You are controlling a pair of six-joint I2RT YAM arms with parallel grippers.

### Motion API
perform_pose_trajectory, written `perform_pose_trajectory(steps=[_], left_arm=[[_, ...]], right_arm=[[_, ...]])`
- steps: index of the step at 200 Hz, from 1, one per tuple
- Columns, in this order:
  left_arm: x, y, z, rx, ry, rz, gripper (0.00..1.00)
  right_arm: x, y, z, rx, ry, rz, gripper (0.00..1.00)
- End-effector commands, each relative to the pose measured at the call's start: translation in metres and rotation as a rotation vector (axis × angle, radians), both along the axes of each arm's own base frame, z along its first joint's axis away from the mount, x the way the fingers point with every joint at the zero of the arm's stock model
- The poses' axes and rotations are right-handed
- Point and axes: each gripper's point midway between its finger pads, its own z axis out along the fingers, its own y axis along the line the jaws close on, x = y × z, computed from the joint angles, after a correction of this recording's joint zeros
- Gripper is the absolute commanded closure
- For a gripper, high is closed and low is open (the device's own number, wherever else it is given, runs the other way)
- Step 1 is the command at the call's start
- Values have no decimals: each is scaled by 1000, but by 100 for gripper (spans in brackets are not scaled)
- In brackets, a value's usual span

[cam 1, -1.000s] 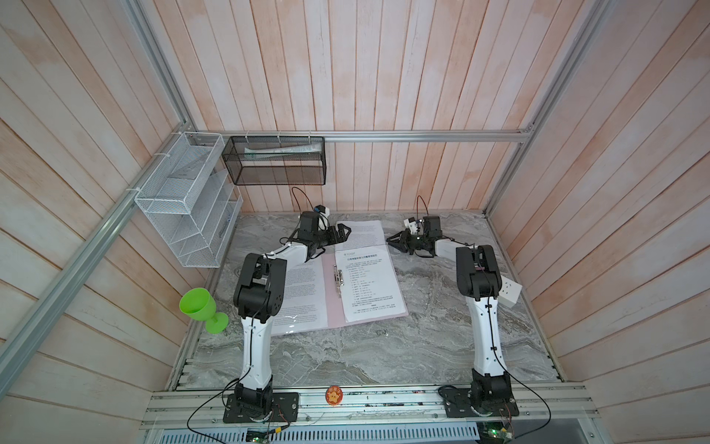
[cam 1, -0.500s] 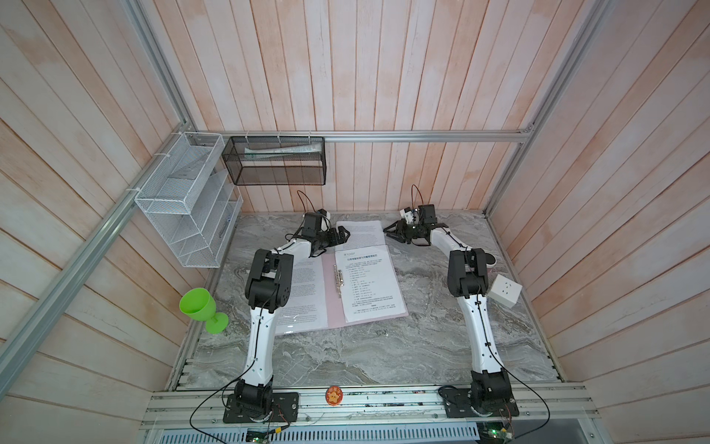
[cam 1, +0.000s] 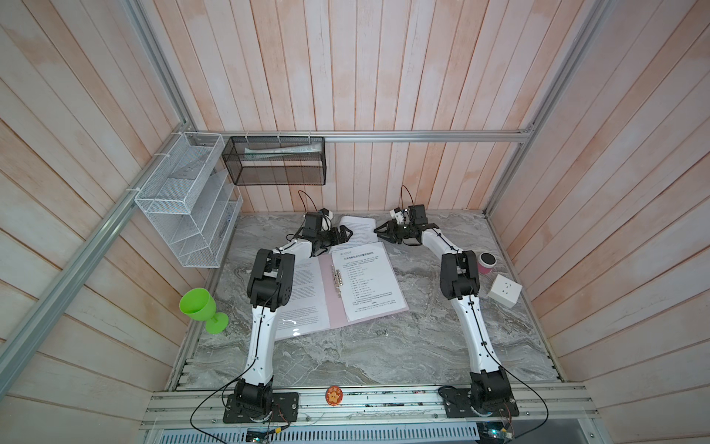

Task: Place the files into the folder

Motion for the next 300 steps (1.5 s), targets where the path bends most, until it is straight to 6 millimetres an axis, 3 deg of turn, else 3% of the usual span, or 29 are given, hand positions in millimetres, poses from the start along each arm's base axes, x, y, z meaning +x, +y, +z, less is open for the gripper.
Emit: perform_pose_trajectory(steps=[1,57,97,126,169,204,235,252,261,264,283,300], left_arm=[[-10,-3,-34,-16,81,-20,2],[-10,-5,-22,-40,37,-44,3],[-11,-7,-5,-88,7,-63,8],[-8,-8,6,-116,-6,-71,15],[4,-13,12,-131,-6,-78,38],[10,-16,15,-143,-11,-81,48],[10,-21,16,-169,-6,-106,48],[12,-13,7,-114,16,-68,38],[13,-6,2,-71,20,-42,33],[13,-3,1,-54,21,-30,31],[12,10,-2,29,6,7,22],[9,13,-6,59,13,6,20]], right_arm=[[-9,11,-19,55,64,33,62],[-8,14,-13,81,26,54,62],[-5,3,-13,68,16,28,62],[-6,-6,-14,58,9,11,62],[-10,-18,-6,66,-13,-7,62],[-13,-26,0,81,-24,-14,62],[-13,-30,2,82,-27,-17,63],[-13,-34,-2,55,-17,-35,63],[-11,-40,-9,13,-16,-62,63],[-9,-42,4,2,-42,-75,63],[-4,-62,8,-99,-68,-179,62],[0,-82,9,-214,-84,-281,62]])
